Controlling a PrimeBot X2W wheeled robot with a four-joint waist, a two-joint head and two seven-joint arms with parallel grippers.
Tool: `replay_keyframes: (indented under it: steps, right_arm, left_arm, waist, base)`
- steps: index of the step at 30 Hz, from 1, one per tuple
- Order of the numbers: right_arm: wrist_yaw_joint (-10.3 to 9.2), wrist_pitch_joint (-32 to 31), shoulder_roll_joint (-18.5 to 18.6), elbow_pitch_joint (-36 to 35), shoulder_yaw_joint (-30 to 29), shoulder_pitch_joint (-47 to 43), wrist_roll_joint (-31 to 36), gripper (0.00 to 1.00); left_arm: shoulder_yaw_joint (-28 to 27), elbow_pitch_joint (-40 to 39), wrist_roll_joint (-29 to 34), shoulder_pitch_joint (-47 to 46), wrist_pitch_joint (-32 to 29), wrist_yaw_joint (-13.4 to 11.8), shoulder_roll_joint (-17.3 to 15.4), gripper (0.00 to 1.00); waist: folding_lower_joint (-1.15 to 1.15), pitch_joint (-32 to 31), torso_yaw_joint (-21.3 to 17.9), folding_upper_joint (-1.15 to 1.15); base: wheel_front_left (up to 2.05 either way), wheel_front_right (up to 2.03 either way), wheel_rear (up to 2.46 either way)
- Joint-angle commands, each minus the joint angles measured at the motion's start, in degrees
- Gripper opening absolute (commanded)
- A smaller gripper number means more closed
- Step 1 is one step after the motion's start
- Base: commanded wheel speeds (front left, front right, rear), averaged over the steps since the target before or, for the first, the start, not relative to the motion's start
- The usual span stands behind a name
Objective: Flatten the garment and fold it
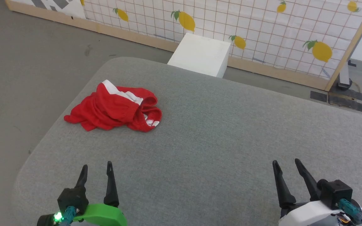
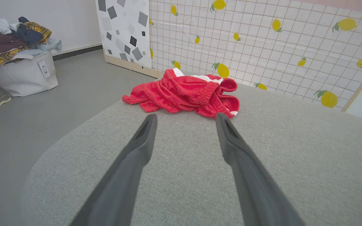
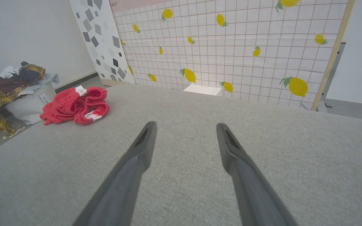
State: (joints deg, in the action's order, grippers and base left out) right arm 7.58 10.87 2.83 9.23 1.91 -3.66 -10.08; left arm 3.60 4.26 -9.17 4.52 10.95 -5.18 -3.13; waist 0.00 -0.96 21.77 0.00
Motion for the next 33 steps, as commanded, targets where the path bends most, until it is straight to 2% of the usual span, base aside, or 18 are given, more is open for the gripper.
replay_keyframes:
  steps: [1, 21, 33]
  right_arm:
    - [-0.07, 0.7, 0.0, 0.4, 0.1, -0.9, -0.2, 1.00]
    - [-0.08, 3.1, 0.0, 2.2, 0.5, -1.8, -1.7, 1.00]
    - [-0.09, 4.1, 0.0, 2.8, 0.4, -1.2, -1.6, 1.00]
  left_arm:
    - [0.1, 0.2, -0.5, 1.0, 0.6, -0.3, 0.2, 1.00]
    - [0.9, 1.2, -2.3, 2.3, 3.0, -1.5, 0.2, 1.00]
    - [1.1, 2.1, -2.8, 1.8, 4.1, -1.7, 0.2, 1.00]
  waist:
    - [0.00, -0.1, 0.4, 0.00]
    - [0.00, -0.4, 4.8, 0.00]
    - [0.00, 0.5, 5.8, 0.00]
  base:
    - [0.00, 0.00, 0.00]
    - [0.00, 0.00, 0.00]
    - [0.00, 0.00, 0.00]
